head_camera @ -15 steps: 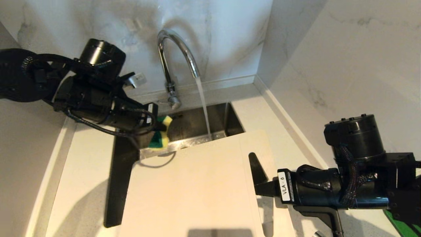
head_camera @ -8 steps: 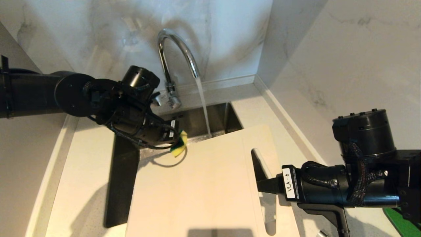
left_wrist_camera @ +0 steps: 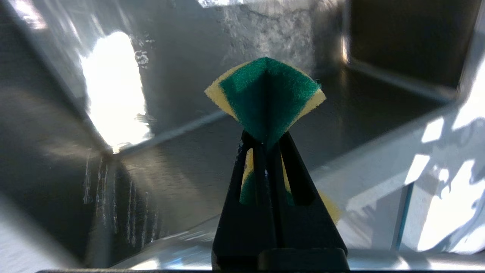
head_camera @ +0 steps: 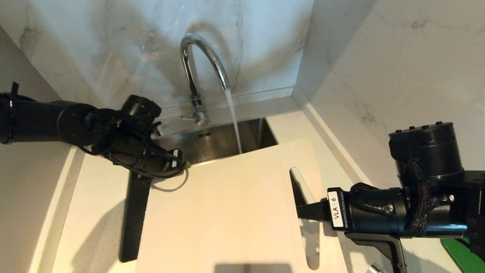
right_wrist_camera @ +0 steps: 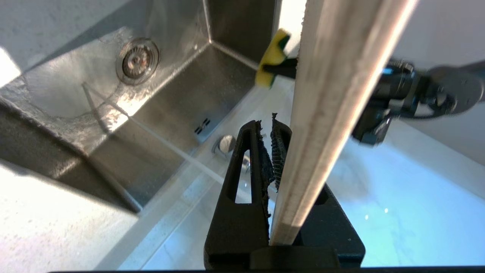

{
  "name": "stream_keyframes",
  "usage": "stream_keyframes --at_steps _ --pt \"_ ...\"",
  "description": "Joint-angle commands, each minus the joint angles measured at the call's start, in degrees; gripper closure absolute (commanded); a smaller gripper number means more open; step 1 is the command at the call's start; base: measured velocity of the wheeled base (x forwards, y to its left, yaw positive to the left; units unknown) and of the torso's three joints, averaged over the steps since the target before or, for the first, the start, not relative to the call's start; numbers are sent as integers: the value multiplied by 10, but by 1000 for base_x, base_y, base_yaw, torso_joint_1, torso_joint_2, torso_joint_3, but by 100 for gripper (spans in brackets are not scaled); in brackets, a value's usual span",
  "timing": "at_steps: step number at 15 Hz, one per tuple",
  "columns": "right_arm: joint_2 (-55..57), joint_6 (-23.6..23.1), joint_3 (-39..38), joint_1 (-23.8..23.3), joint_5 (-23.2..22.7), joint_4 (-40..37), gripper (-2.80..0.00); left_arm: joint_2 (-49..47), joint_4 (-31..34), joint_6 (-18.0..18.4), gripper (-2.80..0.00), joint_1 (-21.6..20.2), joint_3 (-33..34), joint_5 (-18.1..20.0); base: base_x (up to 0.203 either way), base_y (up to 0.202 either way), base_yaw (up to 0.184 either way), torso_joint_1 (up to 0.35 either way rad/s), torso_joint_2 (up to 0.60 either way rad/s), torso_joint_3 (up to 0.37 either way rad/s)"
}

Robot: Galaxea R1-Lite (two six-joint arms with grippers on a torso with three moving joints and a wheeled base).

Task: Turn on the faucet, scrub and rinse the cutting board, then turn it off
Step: Scrub the cutting board underwater

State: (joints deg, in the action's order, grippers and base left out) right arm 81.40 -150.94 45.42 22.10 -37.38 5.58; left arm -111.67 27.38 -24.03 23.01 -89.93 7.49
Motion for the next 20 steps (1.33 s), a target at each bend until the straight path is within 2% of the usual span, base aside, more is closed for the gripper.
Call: stream_keyframes --at_steps 1,3,6,11,14,16,20 --pt "0 -8 0 0 -2 0 0 30 -1 0 0 -33 6 2 0 0 0 0 0 0" --pt "1 -8 -1 0 -2 0 0 44 -4 2 0 -56 -13 6 0 0 0 0 0 0" --pt "1 -8 -2 0 -2 0 0 58 1 -4 0 -58 -54 16 0 0 0 0 0 0" --pt "3 -8 -2 0 -2 0 0 108 46 -26 0 3 -82 15 0 0 0 0 0 0" --pt "3 -8 -1 -1 -2 0 0 138 62 -33 0 56 -41 14 0 0 0 0 0 0" --pt "3 -7 0 -2 -3 0 0 139 57 -31 0 91 0 -6 0 0 0 0 0 0" --pt "-2 -6 1 -5 -3 0 0 117 -64 -26 0 137 97 -87 0 0 0 0 0 0"
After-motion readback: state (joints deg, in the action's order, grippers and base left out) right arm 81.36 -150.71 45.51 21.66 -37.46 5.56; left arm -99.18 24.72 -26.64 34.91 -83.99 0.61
